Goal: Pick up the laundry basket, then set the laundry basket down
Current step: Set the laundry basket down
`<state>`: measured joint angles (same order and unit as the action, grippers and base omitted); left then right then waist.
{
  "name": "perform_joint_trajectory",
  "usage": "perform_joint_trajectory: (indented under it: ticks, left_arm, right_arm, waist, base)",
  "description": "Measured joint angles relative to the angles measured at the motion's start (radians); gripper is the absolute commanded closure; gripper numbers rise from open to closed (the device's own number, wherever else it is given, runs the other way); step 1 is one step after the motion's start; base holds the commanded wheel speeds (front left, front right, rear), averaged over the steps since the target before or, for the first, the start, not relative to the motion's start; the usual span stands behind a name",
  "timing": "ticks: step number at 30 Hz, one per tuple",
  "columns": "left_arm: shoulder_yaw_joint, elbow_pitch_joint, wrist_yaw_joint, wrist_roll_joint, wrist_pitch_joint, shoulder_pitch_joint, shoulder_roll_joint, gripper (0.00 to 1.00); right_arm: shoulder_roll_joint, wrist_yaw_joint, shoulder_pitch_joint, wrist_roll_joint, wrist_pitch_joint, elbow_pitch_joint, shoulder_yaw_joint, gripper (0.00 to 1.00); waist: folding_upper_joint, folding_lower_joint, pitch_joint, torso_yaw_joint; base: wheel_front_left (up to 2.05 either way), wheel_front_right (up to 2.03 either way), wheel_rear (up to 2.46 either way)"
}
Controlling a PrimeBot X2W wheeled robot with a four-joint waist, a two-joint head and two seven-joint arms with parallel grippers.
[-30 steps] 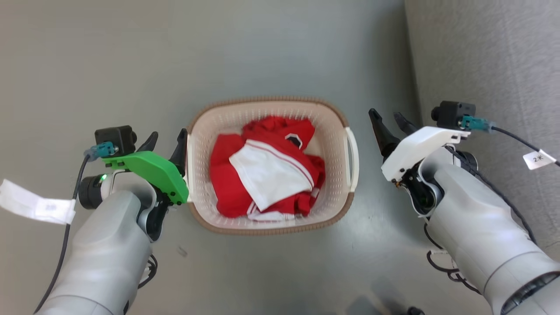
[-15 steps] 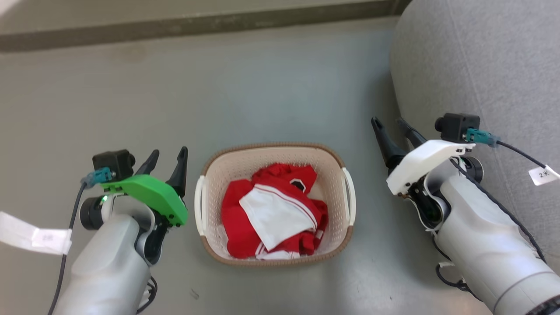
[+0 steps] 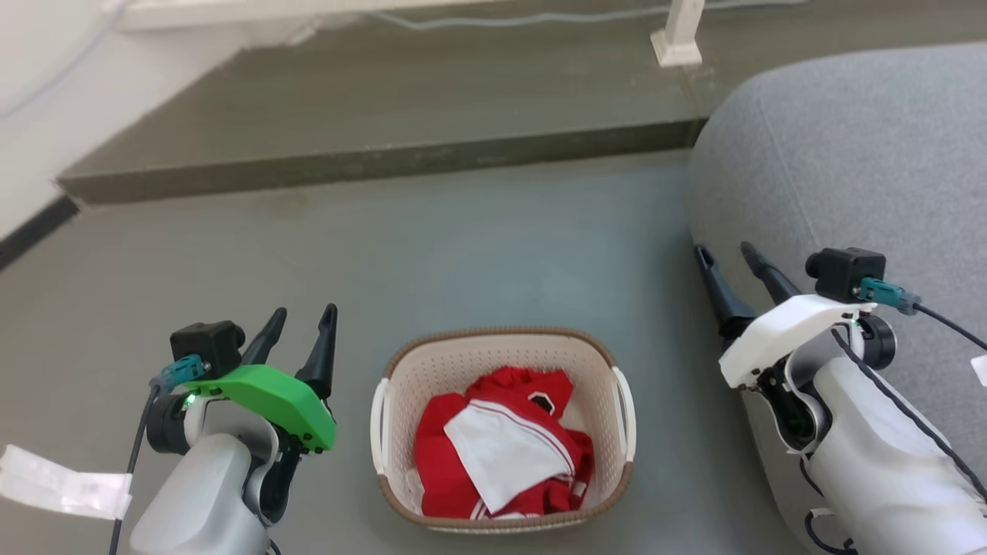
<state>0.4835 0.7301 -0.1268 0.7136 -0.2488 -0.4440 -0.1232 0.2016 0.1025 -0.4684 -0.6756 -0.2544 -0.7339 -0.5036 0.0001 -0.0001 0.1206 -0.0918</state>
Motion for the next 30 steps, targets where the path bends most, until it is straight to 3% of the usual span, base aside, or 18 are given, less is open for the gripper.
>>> perform_joint_trajectory:
  ticks: [12, 22, 30]
  left_arm:
    - [-0.152, -0.223, 0.058, -0.115, 0.000, 0.134, -0.018, 0.00]
    - [-0.206, -0.334, 0.057, -0.168, 0.000, 0.230, 0.005, 0.00]
    - [-0.249, -0.394, 0.056, -0.198, 0.000, 0.282, 0.012, 0.00]
  right_arm:
    - [-0.006, -0.044, 0.098, 0.133, 0.000, 0.226, 0.090, 0.00]
    - [-0.005, -0.087, 0.198, 0.196, 0.000, 0.329, 0.165, 0.00]
    - [-0.013, -0.089, 0.242, 0.238, 0.000, 0.393, 0.193, 0.00]
  waist:
    - [0.0000, 0.0000, -0.093, 0.025]
    - [0.0000, 0.0000, -0.104, 0.036]
    - [0.0000, 0.0000, -0.092, 0.030]
  base:
    - [0.00, 0.00, 0.00]
    - [0.00, 0.00, 0.00]
    - [0.00, 0.00, 0.00]
